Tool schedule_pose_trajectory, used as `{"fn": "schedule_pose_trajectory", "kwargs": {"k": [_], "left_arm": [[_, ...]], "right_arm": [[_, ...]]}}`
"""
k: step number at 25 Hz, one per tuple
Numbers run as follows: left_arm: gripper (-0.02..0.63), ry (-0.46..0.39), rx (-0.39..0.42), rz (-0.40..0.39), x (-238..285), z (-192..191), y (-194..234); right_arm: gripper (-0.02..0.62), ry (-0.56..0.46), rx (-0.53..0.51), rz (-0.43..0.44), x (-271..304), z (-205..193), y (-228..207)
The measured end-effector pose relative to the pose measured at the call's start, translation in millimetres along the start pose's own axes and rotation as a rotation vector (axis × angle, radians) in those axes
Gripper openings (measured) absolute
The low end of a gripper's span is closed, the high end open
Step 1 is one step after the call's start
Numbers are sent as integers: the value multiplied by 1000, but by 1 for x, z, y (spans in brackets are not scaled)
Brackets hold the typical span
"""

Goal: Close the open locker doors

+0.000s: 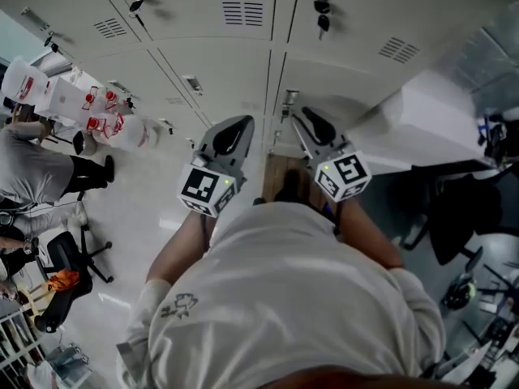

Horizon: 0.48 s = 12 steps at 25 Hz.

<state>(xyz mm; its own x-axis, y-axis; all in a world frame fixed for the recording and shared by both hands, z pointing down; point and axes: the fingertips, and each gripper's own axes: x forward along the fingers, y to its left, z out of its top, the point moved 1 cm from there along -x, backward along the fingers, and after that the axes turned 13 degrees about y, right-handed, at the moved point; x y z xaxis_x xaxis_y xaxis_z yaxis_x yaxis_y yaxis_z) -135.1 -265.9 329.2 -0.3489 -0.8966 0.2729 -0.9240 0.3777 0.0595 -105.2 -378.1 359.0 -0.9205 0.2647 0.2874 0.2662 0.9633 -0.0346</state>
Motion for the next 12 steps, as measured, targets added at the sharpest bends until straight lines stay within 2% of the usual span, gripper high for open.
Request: {"fn": "schedule_pose_trajectory", "kwargs": {"k": [12], "left_arm": [[-5, -11, 16, -39, -15, -11, -11]], "right_arm": [[15, -16, -29, -51, -30, -7, 28]]}}
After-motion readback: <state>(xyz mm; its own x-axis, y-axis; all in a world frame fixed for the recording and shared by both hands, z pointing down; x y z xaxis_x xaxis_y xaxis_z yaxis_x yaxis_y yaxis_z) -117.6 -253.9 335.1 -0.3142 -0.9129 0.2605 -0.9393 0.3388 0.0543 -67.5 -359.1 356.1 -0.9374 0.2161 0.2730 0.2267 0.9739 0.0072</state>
